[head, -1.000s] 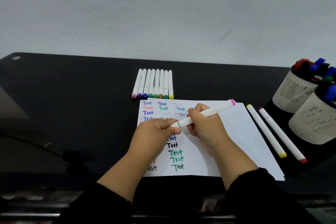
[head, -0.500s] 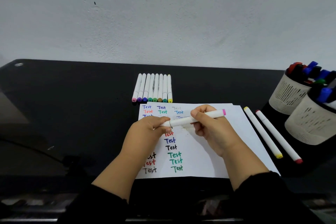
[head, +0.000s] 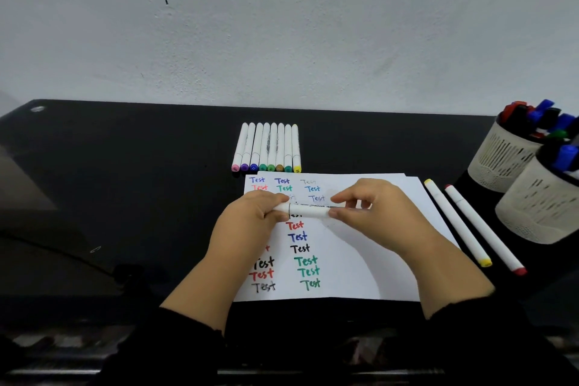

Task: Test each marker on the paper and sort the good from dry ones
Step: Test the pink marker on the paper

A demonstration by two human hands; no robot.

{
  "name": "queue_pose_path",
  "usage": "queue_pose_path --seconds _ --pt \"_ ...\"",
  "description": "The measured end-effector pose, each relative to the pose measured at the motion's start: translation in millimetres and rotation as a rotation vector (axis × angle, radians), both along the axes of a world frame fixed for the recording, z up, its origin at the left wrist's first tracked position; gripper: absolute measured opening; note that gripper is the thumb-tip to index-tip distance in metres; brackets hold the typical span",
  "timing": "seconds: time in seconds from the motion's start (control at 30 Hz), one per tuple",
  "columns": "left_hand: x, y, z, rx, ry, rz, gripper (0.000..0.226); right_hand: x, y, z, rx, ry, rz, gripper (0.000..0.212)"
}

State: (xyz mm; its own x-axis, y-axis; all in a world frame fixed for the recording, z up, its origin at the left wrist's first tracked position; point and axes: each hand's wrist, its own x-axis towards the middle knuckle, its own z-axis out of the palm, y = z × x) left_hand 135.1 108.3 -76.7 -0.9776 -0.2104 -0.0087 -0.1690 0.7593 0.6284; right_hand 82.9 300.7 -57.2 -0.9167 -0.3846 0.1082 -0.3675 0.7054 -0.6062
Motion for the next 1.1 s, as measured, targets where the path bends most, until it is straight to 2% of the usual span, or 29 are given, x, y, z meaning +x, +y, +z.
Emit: queue_pose_path --seconds 0.1,0.2,0.3,0.53,0.63,0.83,1.1 --pt "-0.1 2.6 -1.8 -0.027 0.015 -0.007 0.039 1.7 -5.2 -0.2 0.197 0.174 0.107 0.029" --pt "1.3 6.8 -4.8 0.003 0.046 0.025 0.054 3.5 -3.5 -2.6 0.220 0.221 0.129 0.022" --pt "1.7 10.1 -7.6 -0.062 -0.010 0.009 0.069 4.2 5.5 -3.2 0.227 0.234 0.048 0.016" --pt "6.9 14.3 -11.1 -0.207 -0.095 -0.154 0.058 -1.4 43.3 -6.8 0.234 0.152 -0.400 0.020" --pt "6.0 16.7 -13.2 -0.272 -0.116 -0.174 0.057 -3.6 57.6 -9.6 0.278 0.171 -0.512 0.023" --pt "6.8 17.0 -21.2 -0.262 -0.068 -0.159 0.051 -5.0 82.4 -19.5 0.441 0.169 -0.595 0.034" --pt "7.3 17.8 -22.2 -0.268 -0.045 -0.150 0.049 -6.1 92.7 -31.8 0.561 0.189 -0.548 0.037"
